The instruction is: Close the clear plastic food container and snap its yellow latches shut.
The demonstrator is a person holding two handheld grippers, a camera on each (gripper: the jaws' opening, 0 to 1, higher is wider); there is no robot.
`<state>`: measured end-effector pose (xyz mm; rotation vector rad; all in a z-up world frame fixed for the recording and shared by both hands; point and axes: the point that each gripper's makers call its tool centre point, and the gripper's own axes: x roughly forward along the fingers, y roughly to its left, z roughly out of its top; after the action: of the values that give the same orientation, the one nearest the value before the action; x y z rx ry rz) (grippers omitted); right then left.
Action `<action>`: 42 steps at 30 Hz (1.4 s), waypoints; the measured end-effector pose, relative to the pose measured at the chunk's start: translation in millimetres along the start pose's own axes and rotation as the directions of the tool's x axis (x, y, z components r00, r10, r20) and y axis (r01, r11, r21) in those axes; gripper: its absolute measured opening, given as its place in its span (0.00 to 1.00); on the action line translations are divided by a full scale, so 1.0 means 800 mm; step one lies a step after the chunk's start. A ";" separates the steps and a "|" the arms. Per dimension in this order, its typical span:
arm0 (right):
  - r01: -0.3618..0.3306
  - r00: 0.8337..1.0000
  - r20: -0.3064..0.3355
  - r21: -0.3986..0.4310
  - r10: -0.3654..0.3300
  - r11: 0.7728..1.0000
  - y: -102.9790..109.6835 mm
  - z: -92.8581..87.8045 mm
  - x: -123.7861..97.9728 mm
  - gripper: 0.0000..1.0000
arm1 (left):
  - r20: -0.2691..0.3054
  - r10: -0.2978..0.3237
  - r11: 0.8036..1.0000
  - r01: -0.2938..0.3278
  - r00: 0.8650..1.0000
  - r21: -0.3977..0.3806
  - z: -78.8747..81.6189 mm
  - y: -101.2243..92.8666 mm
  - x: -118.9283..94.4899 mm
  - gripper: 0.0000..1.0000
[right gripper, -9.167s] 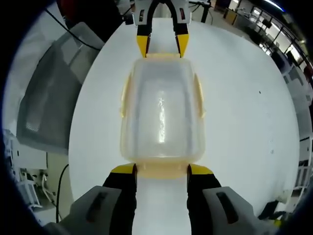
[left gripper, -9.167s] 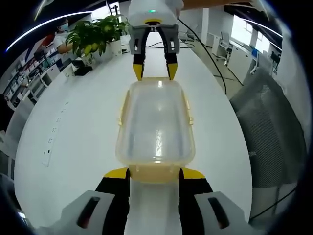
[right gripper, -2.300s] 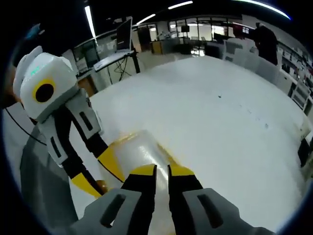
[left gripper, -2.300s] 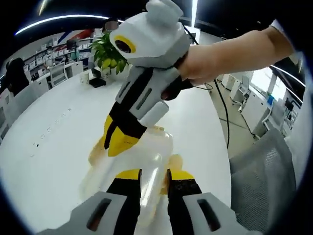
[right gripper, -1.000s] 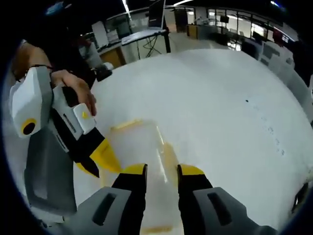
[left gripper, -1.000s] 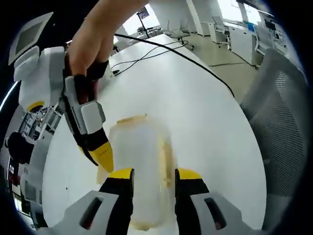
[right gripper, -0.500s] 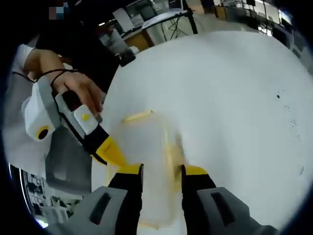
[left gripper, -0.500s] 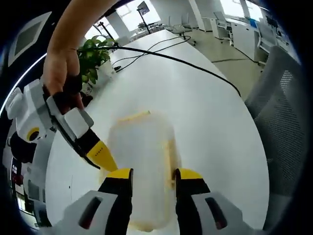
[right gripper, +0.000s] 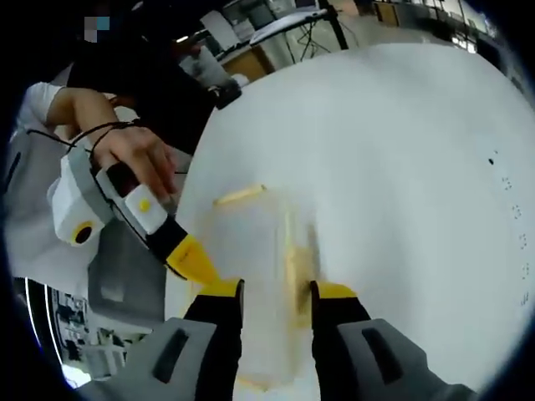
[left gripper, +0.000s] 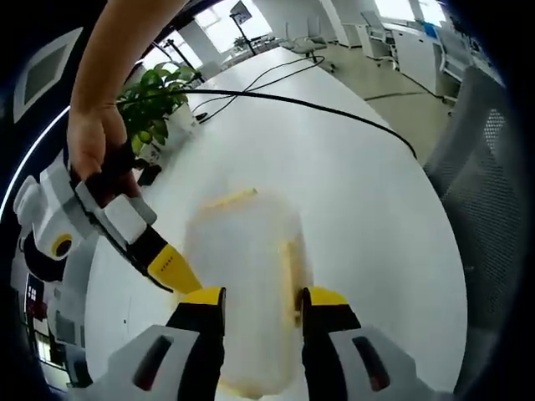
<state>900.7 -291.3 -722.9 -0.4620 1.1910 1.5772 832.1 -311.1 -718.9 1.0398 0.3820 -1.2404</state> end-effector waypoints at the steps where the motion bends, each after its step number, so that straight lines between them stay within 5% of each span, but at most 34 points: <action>1: 0.000 1.000 0.002 0.001 0.000 1.000 0.001 0.000 0.000 0.29 | 0.002 0.000 1.000 0.000 1.000 -0.002 0.000 0.000 0.000 0.30; 13: -0.026 0.999 0.024 0.012 0.026 1.000 0.001 -0.001 0.002 0.29 | -0.009 0.003 0.999 -0.003 1.000 -0.035 0.000 0.003 0.000 0.28; 16: -0.064 0.998 0.004 0.081 0.064 0.995 0.009 -0.005 0.008 0.33 | -0.016 0.001 0.999 -0.001 1.000 -0.043 0.000 0.003 0.000 0.28; 30: 0.028 0.999 -0.019 -0.068 -0.029 0.997 0.001 0.004 0.002 0.34 | -0.028 0.010 0.998 -0.011 1.000 -0.056 -0.002 0.006 0.001 0.27; 42: 0.019 1.000 -0.010 -0.008 -0.019 1.000 0.000 0.003 0.001 0.32 | -0.028 0.011 0.997 -0.013 1.000 -0.070 -0.002 0.009 0.002 0.26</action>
<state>901.0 -288.7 -722.8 -0.4862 1.1847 1.5654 839.7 -310.8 -717.9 0.9985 0.4371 -1.1943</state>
